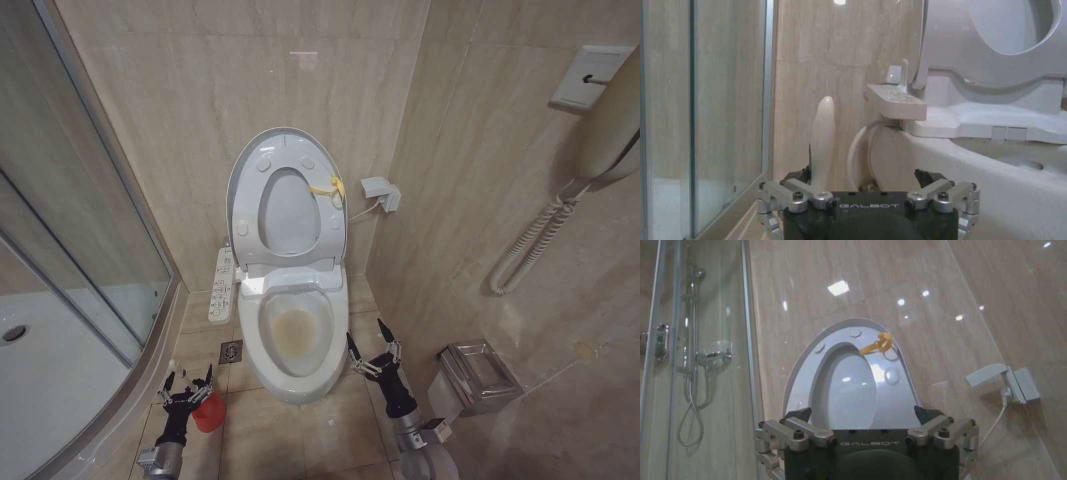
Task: Open the toilet lid, clean the toilet bowl with a toilet brush, close the toilet lid, and flush.
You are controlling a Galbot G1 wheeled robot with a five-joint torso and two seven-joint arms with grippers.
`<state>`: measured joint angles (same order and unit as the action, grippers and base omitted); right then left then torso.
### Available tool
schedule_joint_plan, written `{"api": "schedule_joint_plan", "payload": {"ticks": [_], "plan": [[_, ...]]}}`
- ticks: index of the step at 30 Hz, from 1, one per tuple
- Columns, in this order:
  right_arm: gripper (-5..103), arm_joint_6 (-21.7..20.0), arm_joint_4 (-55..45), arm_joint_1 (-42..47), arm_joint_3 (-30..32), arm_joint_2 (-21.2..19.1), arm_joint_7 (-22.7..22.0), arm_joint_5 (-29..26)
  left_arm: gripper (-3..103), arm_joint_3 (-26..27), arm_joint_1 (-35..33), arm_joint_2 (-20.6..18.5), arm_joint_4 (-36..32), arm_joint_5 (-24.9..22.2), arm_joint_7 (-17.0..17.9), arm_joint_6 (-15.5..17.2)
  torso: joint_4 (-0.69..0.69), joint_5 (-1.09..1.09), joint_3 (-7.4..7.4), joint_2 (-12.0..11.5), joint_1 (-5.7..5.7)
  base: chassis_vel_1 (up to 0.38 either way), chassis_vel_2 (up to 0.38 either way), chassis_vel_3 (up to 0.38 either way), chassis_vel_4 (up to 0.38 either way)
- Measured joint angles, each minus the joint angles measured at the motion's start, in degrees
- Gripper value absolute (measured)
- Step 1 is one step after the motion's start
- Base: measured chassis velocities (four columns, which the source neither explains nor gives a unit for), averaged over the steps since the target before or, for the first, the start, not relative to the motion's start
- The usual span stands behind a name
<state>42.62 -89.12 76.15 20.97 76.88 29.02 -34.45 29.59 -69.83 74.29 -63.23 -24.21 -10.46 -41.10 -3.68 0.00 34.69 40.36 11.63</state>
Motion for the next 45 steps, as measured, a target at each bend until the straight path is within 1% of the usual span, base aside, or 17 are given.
{"api": "schedule_joint_plan", "payload": {"ticks": [5, 19, 32, 45], "plan": [[100, 0.0, 0.2, -0.8, 0.0, -0.8, 0.0, -0.5, 100, 0.2, -1.2, 0.0, -1.2, 0.4, 0.0, 0.0, 0.01, 0.0, 0.0, 0.0, 0.0, 0.0, 0.0, 0.0, 0.0], [100, -0.1, -0.5, -0.6, 0.1, -0.9, 0.0, -0.6, 100, 0.3, -3.2, -0.2, -3.9, 0.9, 0.1, -0.4, 0.01, 0.0, 0.0, 0.0, 0.0, 0.0, 0.0, 0.0, 0.0], [100, 0.1, 0.0, -0.1, 0.1, -0.7, 0.2, -0.7, 100, 0.1, -1.9, 0.4, -1.5, 1.2, 0.0, -0.7, 0.01, 0.0, 0.0, 0.0, 0.0, 0.0, 0.0, 0.0, 0.0], [100, 0.2, 1.1, -0.9, 0.2, -0.7, 0.3, -0.9, 100, -0.5, -0.6, 0.8, -1.0, 1.3, 0.0, -0.7, 0.0, -0.01, 0.0, 0.0, 0.0, 0.0, 0.0, 0.0, 0.0]]}}
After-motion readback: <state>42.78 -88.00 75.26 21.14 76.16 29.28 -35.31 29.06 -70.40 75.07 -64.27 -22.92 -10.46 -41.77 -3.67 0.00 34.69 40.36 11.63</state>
